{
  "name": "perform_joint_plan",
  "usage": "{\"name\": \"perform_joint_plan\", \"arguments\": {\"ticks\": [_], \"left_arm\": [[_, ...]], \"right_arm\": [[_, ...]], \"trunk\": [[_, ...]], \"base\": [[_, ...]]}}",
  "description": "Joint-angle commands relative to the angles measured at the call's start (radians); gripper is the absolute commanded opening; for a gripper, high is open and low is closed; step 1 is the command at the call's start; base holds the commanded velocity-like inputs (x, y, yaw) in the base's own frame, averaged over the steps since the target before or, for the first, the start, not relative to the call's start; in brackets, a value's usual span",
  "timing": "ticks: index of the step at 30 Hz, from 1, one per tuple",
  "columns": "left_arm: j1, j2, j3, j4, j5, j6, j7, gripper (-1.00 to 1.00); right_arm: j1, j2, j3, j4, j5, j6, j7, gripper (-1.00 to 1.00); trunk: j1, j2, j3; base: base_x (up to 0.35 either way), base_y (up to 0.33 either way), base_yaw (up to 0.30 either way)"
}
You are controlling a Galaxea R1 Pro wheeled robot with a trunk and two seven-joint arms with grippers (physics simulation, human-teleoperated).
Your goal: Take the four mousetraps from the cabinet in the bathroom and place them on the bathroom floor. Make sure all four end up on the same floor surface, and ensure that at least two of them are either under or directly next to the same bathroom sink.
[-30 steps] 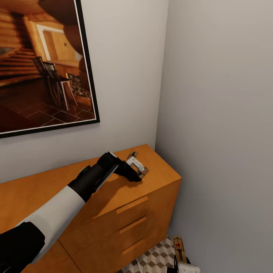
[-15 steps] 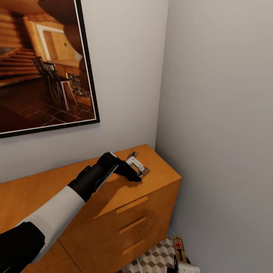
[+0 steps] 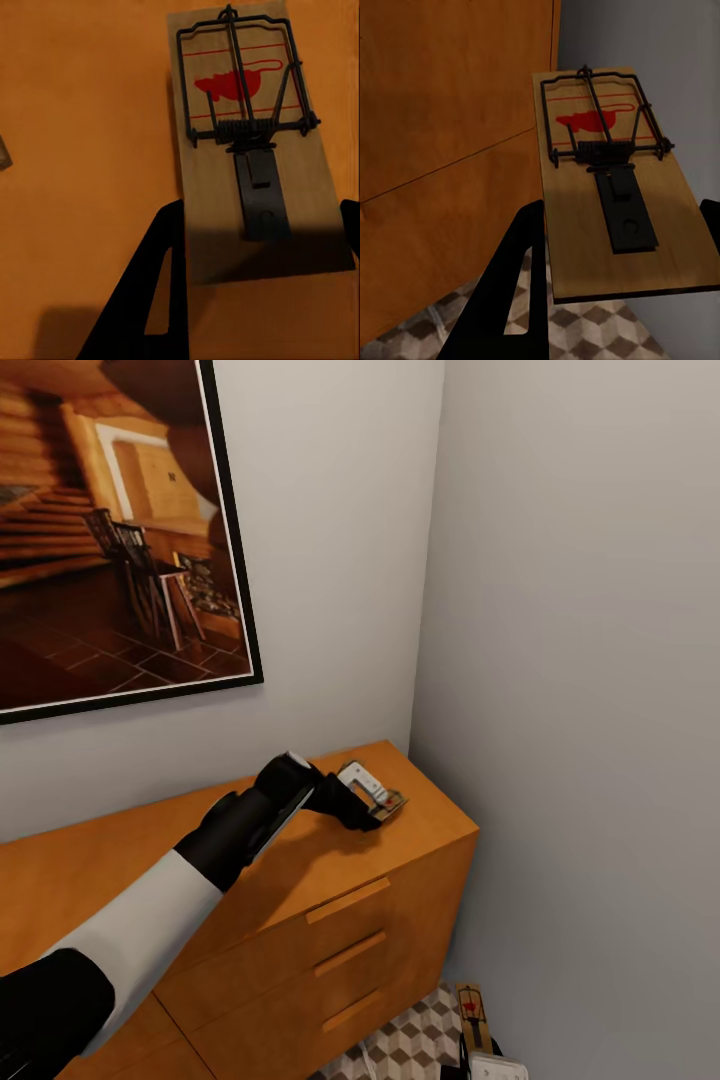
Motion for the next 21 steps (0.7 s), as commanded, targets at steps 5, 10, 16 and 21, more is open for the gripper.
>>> {"name": "perform_joint_plan", "arguments": {"ticks": [5, 10, 16, 21], "left_arm": [[-0.001, 0.0, 0.002, -0.05, -0.003, 0.007, -0.002, -1.0], [-0.001, 0.0, 0.005, -0.092, -0.003, 0.014, -0.002, -1.0], [-0.001, 0.007, 0.006, -0.149, -0.003, 0.044, -0.001, -1.0], [-0.001, 0.011, 0.003, -0.163, -0.003, 0.053, -0.001, -1.0]], "right_arm": [[-0.001, 0.0, 0.008, 0.001, 0.001, -0.001, -0.01, -1.0], [-0.001, 0.0, 0.008, 0.001, 0.001, -0.001, -0.01, -1.0], [-0.001, 0.0, 0.008, 0.001, 0.001, -0.001, -0.01, -1.0], [-0.001, 0.0, 0.008, 0.001, 0.001, -0.001, -0.01, -1.0]], "trunk": [[0.0, -0.001, -0.001], [0.0, -0.001, -0.001], [0.0, -0.001, -0.001], [0.0, -0.001, -0.001]], "base": [[0.0, 0.0, 0.0], [0.0, 0.0, 0.0], [0.0, 0.0, 0.0], [-0.001, 0.0, 0.0]]}}
